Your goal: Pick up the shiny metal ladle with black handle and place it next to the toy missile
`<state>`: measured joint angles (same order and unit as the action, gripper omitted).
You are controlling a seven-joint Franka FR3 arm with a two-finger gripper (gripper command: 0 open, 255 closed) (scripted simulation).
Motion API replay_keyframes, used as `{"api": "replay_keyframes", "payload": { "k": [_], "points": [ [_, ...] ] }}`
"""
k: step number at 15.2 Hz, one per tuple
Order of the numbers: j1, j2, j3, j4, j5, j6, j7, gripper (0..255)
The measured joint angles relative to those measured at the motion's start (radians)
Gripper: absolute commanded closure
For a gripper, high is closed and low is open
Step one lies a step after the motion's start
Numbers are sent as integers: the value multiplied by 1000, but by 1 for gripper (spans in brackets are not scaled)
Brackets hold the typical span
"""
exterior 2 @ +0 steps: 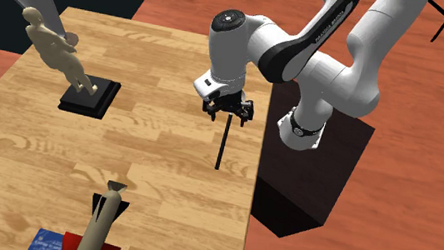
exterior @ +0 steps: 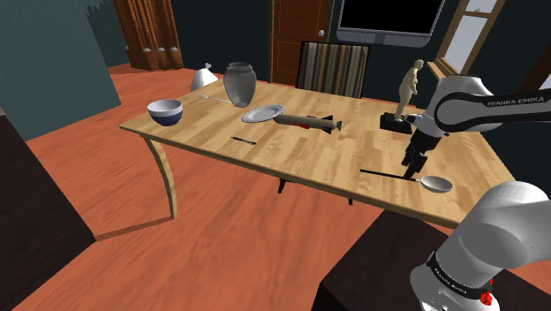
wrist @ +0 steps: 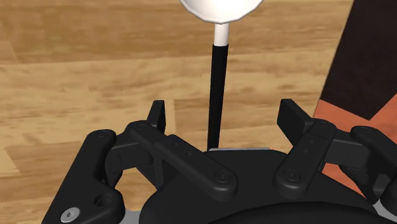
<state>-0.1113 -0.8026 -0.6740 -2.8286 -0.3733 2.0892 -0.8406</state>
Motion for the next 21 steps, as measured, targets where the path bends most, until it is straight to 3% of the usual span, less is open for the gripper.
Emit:
{"api": "replay_keyframes", "payload": {
  "k": [6,12,13,21],
  "points": [
    [11,63,-45,-47,-23,109,-6,0],
    [12,69,-49,-53,-25,122,-6,0],
    [12,69,-49,-53,-25,122,-6,255],
    [12,69,-48,-51,-25,122,-6,255]
  ]
}}
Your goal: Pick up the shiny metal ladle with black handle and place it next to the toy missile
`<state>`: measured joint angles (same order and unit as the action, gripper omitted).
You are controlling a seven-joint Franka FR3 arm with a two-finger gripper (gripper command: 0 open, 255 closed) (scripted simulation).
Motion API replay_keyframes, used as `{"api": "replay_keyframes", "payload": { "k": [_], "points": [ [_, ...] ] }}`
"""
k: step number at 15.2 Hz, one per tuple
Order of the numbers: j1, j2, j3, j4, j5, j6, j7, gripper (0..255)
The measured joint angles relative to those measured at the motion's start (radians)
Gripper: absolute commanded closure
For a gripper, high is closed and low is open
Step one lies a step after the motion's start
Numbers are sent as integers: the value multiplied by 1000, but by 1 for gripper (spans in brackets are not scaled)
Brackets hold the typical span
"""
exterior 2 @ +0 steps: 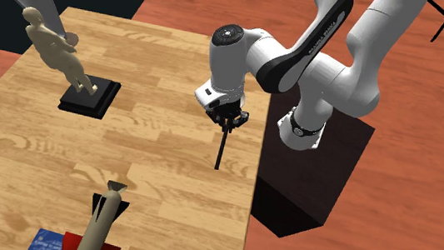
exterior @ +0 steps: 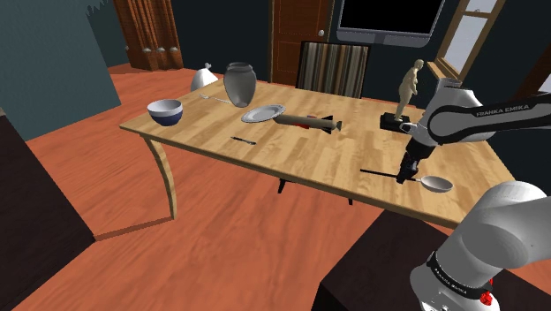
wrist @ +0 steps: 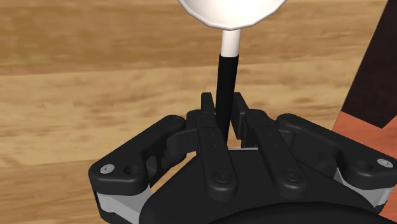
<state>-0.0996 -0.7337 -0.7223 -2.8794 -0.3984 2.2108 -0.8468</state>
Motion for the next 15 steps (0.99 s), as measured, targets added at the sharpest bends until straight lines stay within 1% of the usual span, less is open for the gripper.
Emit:
{"api": "replay_keyframes", "payload": {
  "k": [2,4,15],
  "points": [
    [0,0,0,0,0,0,0,255],
    [-3,-14,9,6,4,-22,1,255],
    [-6,-113,92,99,54,-212,19,255]
  ]
}}
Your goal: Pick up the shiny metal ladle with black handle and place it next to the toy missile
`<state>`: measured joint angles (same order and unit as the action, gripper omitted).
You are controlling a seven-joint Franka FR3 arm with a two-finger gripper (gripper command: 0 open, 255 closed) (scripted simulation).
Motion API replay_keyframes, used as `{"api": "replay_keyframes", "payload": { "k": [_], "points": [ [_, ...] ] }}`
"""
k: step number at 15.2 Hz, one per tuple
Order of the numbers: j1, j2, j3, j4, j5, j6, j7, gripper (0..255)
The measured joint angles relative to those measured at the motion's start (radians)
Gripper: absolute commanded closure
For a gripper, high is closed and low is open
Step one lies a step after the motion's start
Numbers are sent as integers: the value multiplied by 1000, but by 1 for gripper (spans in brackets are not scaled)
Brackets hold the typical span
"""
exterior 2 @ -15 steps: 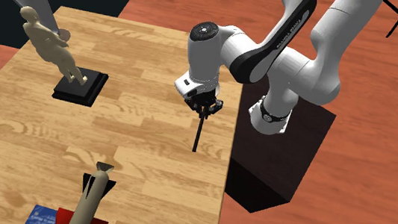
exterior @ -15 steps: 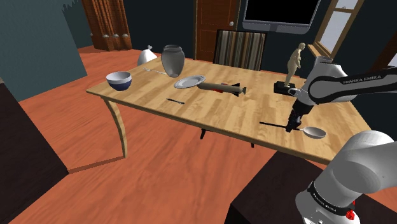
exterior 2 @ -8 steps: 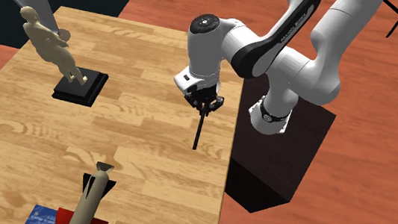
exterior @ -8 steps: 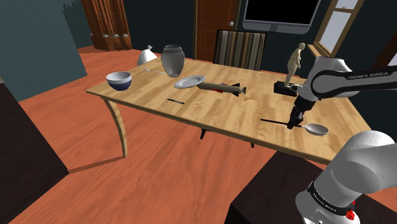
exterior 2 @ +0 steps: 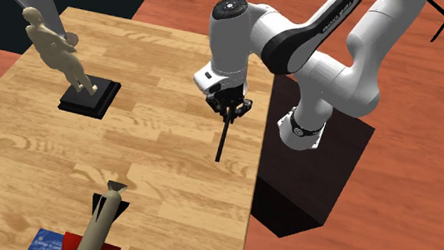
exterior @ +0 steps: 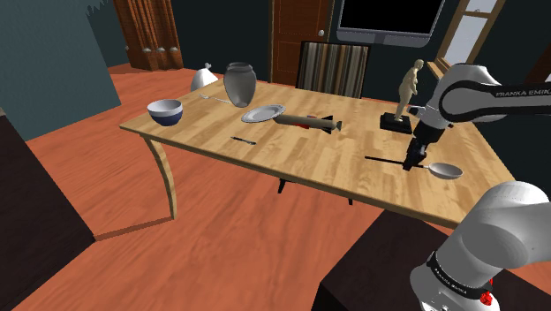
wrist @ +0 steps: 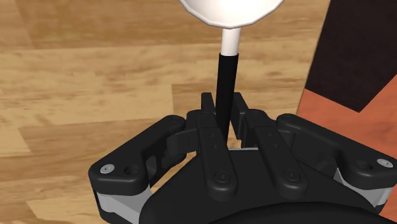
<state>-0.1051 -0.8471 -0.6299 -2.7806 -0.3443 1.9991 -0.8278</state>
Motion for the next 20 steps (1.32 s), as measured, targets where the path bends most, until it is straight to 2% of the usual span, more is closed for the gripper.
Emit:
{"api": "replay_keyframes", "payload": {
  "k": [20],
  "points": [
    [27,-57,111,219,87,-274,23,255]
  ]
}}
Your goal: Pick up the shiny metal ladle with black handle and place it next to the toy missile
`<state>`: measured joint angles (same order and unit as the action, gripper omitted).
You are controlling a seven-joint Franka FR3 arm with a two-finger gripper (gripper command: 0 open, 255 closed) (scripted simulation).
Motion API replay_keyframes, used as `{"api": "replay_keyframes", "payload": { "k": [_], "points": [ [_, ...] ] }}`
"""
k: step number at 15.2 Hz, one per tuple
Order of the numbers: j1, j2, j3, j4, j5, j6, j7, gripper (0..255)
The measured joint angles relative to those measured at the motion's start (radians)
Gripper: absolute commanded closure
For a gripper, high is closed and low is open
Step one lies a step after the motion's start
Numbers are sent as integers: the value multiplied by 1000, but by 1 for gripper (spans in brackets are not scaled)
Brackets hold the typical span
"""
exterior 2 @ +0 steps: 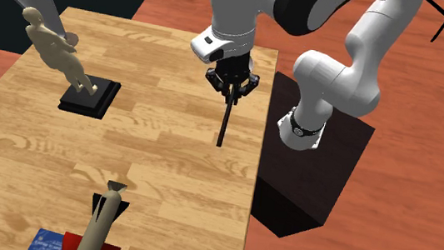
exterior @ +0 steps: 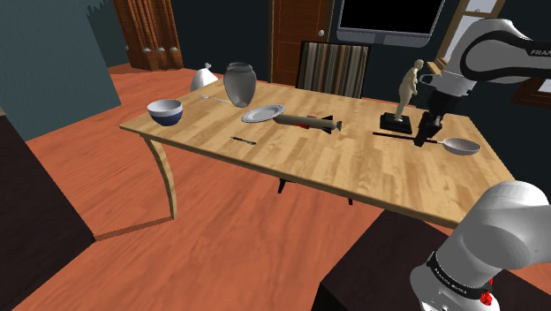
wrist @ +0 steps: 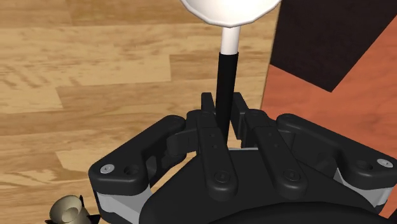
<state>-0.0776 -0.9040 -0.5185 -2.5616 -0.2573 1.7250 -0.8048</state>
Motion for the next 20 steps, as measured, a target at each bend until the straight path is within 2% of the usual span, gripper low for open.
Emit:
{"api": "replay_keyframes", "payload": {
  "k": [6,10,20],
  "points": [
    [80,86,75,29,79,55,98,255],
    [152,202,115,68,139,133,164,255],
    [286,473,204,253,265,222,292,255]
  ]
}}
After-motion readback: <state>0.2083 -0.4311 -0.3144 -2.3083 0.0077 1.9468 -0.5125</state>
